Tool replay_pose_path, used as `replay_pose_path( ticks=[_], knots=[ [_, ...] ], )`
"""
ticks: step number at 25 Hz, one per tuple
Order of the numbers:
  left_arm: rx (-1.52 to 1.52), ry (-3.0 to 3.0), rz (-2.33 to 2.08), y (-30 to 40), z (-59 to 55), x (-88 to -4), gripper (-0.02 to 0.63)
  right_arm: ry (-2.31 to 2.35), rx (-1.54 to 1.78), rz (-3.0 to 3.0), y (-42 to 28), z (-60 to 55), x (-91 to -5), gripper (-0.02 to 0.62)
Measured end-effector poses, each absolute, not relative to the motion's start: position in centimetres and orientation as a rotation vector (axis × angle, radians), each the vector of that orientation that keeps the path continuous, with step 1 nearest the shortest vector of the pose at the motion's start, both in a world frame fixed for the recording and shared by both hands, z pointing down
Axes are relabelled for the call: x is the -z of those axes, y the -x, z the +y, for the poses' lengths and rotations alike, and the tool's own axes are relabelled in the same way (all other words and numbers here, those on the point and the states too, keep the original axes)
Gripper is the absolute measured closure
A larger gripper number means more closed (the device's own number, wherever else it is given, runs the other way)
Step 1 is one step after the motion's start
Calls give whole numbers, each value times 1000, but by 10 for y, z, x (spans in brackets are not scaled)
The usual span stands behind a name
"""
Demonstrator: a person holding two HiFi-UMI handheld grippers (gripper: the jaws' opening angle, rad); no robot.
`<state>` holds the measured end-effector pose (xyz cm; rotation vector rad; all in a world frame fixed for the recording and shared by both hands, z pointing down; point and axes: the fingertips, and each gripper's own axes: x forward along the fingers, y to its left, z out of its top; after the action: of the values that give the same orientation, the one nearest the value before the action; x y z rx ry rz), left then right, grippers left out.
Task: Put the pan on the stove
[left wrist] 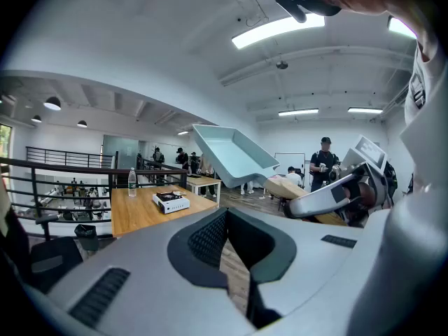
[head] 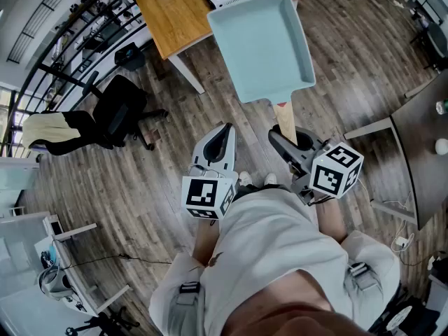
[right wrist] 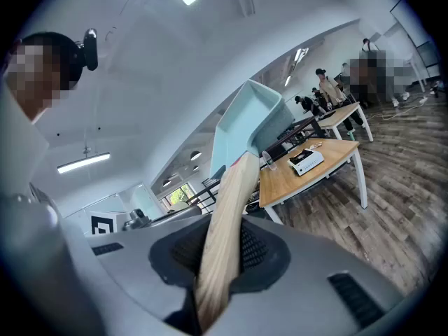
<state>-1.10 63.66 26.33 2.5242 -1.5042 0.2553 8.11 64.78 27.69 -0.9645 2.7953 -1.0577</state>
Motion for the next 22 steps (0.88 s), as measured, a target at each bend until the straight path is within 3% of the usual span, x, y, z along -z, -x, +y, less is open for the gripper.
replay_pose_path(
  ticks=[22],
  knots=[
    [-287,-2521,-1478,5,608,-284,586,998,1046,2803,-82,617,-288,517]
  ],
)
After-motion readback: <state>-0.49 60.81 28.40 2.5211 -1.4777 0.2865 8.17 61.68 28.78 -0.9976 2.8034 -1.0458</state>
